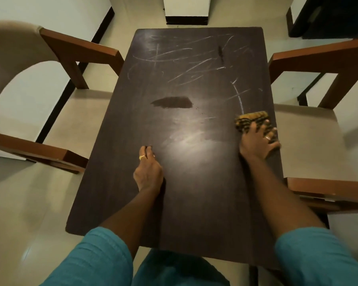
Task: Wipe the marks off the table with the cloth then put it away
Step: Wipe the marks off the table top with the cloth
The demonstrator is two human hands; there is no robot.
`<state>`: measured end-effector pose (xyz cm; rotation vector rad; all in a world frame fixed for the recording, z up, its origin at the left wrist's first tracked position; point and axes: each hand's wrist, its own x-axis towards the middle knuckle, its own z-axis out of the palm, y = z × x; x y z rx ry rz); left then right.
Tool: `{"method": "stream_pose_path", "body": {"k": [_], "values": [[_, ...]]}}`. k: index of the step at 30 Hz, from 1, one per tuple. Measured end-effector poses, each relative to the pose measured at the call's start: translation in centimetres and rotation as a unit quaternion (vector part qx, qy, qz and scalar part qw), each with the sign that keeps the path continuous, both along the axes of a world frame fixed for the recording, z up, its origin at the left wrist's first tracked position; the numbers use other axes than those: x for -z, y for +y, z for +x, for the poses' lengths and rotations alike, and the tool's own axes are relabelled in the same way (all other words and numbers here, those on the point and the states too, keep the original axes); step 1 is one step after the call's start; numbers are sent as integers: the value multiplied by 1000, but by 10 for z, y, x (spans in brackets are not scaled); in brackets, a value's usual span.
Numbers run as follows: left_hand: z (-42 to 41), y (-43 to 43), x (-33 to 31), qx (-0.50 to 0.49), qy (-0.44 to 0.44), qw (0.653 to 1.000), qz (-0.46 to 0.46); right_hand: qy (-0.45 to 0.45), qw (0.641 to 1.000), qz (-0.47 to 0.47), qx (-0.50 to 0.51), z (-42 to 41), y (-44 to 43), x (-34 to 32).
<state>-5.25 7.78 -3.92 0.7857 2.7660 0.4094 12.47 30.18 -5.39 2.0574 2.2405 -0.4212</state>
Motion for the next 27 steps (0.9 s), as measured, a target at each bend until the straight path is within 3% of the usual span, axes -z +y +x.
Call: {"method": "stream_pose_path", "body": {"k": [4,10,16,22,27], "values": [[-7,5,-1,22,17,999,19,12,998,-13,64,26,22,-4],[-29,8,6,58,-5,997,53,26,997,-5,72,3,2,-2],[-51,6,12,99,-15,993,67,22,997,-4,-70,-86,-65,0],[-58,14,9,88,-29,994,62,41,953,-23,-298,-157,-150,2],[-62,23,5,127,-11,989,68,18,962,-21,-271,-141,-123,3]]}}
